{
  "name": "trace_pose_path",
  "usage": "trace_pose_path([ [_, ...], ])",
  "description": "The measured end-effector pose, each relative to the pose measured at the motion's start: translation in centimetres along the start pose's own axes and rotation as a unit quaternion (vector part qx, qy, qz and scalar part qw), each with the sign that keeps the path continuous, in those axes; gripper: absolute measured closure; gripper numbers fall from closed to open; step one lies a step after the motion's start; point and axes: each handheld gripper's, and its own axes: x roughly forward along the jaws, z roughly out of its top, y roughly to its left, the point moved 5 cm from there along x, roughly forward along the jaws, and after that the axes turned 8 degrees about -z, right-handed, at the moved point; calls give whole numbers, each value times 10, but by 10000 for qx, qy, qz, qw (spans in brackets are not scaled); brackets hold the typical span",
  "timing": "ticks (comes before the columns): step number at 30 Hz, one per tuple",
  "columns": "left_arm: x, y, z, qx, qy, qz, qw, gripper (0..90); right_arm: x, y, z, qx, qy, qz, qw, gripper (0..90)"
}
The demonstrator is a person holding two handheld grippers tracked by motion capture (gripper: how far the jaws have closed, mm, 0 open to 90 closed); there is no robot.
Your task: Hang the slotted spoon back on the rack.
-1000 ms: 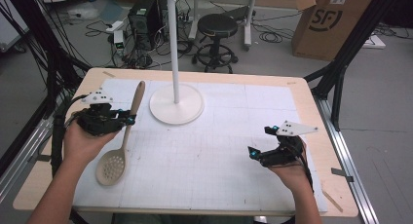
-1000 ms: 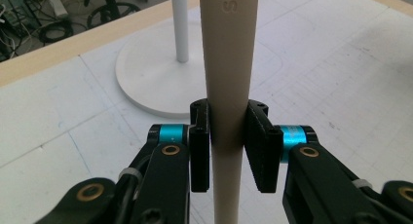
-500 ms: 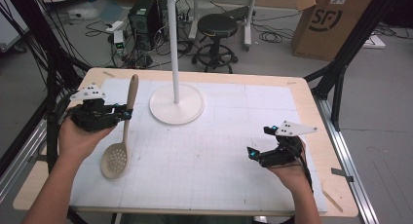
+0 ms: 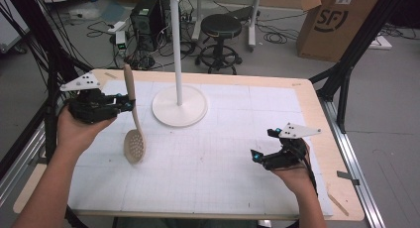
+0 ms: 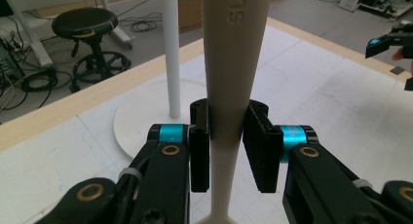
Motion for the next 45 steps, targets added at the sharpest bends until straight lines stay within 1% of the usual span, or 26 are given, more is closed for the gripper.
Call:
trace_pose_path([
  [5, -4, 4, 13, 182, -100, 25, 9998, 734, -1, 1, 0, -39, 5, 13, 10000, 3],
  [8, -7, 4, 22, 274, -166, 58, 9995, 734, -2, 2, 1, -44, -34, 29, 10000, 3],
  [12, -10, 3, 34, 370, -214, 3, 9991, 734, -2, 3, 1, -37, -29, 52, 10000, 3],
  [13, -10, 2, 37, 394, -221, -52, 9990, 733, -2, 3, 2, -54, -39, 58, 10000, 3],
  [14, -10, 1, 39, 393, -244, -132, 9988, 734, -2, 3, 2, -41, -36, 66, 10000, 3],
  [16, -8, 1, 44, 365, -228, -229, 9988, 734, -2, 3, 2, -47, -47, 47, 10000, 3],
  [17, -8, 0, 47, 385, -210, -270, 9987, 734, -2, 3, 2, -42, -53, 54, 10000, 3],
  [23, -2, 0, 62, 598, -177, -314, 9976, 733, -3, 3, 2, -43, -56, 63, 10000, 3],
  [27, 2, 1, 73, 681, -160, -293, 9971, 734, -3, 3, 2, -35, -69, 58, 10000, 3],
  [31, 6, 2, 84, 864, -147, -257, 9958, 734, -3, 3, 2, -23, -59, 68, 10000, 3],
  [33, 7, 4, 88, 904, -153, -244, 9955, 734, -3, 3, 2, -35, -53, 69, 10000, 3],
  [36, 10, 7, 94, 843, -132, -248, 9960, 733, -3, 3, 2, -49, -59, 66, 9999, 3],
  [38, 13, 9, 98, 837, -111, -281, 9960, 734, -3, 3, 2, -38, -56, 76, 9999, 3],
  [41, 16, 11, 103, 838, -92, -274, 9961, 733, -3, 3, 2, -37, -59, 71, 10000, 3],
  [45, 19, 15, 110, 780, -76, -245, 9966, 733, -3, 2, 2, -40, -58, 78, 9999, 3],
])
